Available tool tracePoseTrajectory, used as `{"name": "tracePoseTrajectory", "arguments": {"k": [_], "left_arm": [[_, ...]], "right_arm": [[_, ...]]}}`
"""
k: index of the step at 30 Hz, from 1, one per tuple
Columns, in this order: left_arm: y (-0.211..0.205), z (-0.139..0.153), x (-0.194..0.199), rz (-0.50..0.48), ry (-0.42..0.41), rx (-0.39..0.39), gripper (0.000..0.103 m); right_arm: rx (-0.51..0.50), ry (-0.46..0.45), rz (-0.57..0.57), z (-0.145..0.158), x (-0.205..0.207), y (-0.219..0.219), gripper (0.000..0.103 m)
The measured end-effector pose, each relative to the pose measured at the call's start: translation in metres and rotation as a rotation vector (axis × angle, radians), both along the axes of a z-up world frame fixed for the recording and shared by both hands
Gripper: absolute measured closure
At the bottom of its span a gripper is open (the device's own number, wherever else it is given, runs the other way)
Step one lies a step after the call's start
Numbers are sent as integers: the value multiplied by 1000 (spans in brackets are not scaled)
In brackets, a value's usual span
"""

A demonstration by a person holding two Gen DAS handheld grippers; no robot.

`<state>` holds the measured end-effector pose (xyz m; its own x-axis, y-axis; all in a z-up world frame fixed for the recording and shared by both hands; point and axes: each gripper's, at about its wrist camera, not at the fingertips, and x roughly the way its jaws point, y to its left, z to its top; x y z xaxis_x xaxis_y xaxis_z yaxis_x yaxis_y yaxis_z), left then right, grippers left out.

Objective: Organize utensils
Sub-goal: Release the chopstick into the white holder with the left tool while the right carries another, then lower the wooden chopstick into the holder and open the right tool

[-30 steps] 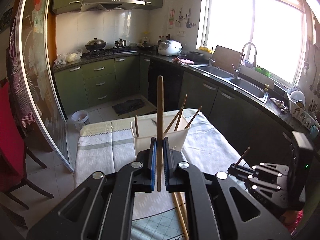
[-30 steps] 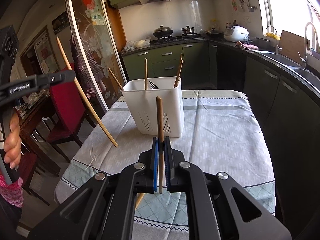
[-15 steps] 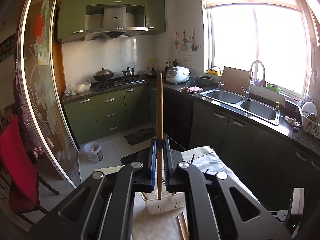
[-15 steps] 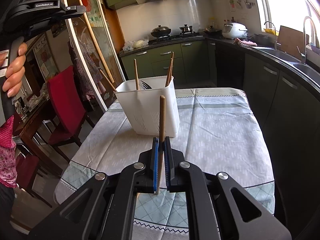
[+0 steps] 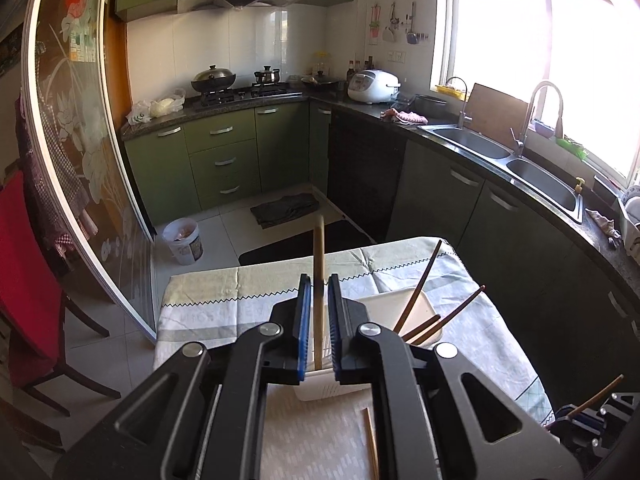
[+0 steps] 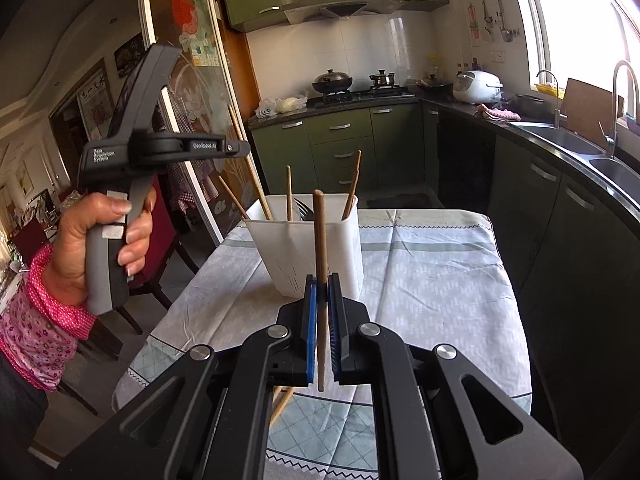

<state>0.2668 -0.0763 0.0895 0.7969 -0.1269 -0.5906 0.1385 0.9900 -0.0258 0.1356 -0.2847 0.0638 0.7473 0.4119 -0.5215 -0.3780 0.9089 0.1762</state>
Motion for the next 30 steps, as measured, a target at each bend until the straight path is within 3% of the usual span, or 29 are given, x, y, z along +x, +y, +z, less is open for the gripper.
{"name": "tracePoseTrajectory", "arguments": {"k": [2, 10, 16, 19, 23, 30], "left_arm": [[5, 2, -8, 0, -23, -13, 69], [16, 25, -70, -33, -133, -33, 68], [28, 12, -115, -59, -131, -16, 68], [36, 0, -127, -58, -99, -8, 68], [49, -16, -130, -42, -50, -9, 68], [57, -37, -117, -31, 26, -14, 68]], "right_arm": [[0, -36, -3, 15, 1, 5, 96], [91, -197, -28, 89, 24, 13, 96], [127, -272, -118, 124, 69, 21, 96], [120, -239, -151, 122, 105, 25, 96], [87, -142, -167, 95, 149, 36, 96], [8, -42, -142, 45, 167, 53, 94]]}}
